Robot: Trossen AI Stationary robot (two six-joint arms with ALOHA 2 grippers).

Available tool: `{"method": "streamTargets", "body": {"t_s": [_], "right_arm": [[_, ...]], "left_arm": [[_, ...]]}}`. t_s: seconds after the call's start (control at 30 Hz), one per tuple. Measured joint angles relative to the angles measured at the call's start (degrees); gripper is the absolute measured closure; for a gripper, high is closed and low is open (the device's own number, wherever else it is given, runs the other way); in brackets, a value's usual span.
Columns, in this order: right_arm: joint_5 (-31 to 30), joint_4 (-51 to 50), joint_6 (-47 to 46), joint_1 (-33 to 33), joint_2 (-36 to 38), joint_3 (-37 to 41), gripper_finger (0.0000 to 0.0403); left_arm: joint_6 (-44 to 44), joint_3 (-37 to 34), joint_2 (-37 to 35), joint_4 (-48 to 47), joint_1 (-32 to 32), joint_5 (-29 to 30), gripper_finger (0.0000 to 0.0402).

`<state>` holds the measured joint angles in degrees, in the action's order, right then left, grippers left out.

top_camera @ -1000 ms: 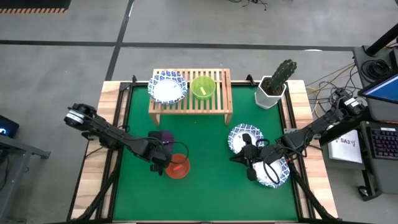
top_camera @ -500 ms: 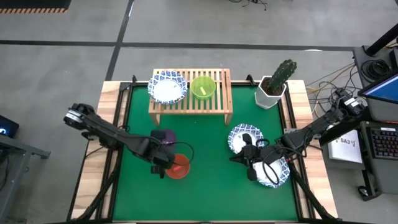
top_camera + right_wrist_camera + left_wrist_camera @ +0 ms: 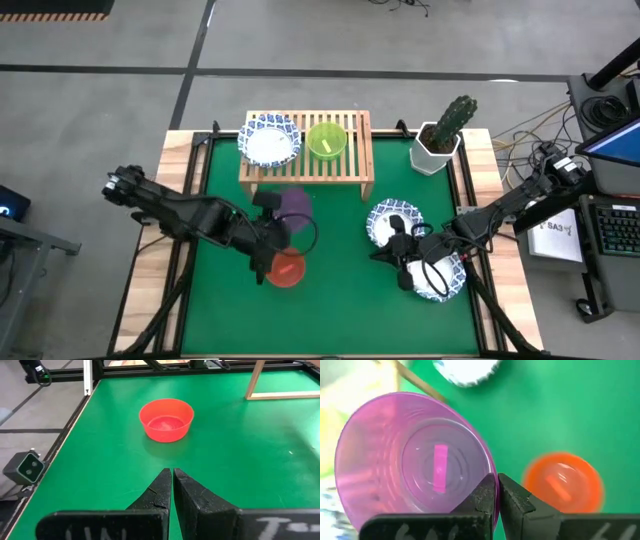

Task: Place and stack bowls onto a shelf
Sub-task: Stack the small purple bowl on top of the small yellow bowl on the shelf

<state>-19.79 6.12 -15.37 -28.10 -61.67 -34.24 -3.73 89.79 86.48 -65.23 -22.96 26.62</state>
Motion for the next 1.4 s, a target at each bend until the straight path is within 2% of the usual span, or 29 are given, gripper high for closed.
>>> {"method": "streamTargets", "body": {"t_s": [0.1, 0.37, 0.47, 0.57, 0.73, 1.17, 1.4], "right_arm": [[0.7, 0.0, 0.0, 0.0, 0.0, 0.0, 0.0394], [0.7, 0.0, 0.2, 0.0, 0.0, 0.0, 0.0394], [0.7, 0.1, 0.4, 0.0, 0.0, 0.0, 0.0394], [0.7, 0.1, 0.7, 0.0, 0.0, 0.0, 0.0394], [0.7, 0.1, 1.1, 0.0, 0.0, 0.0, 0.0394], [0.7, 0.0, 1.8, 0.0, 0.1, 0.0, 0.0394], [0.7, 0.0, 1.9, 0.0, 0.1, 0.0, 0.0394]], "left_arm": [[5.0, 2.6, 0.0, 2.4, 2.0, 3.1, 0.0402], [19.7, 3.3, 0.5, 12.6, 13.5, 3.4, 0.0402], [23.7, 3.3, 1.4, 18.0, 19.0, 0.8, 0.0402], [25.3, 3.3, 2.6, 23.8, 24.4, -4.7, 0.0402], [26.0, 3.3, 5.3, 27.9, 31.0, -9.5, 0.0401], [27.3, 3.2, 9.2, 28.0, 36.8, -9.7, 0.0400], [28.6, 3.2, 9.1, 28.6, 37.5, -9.6, 0.0363]]}}
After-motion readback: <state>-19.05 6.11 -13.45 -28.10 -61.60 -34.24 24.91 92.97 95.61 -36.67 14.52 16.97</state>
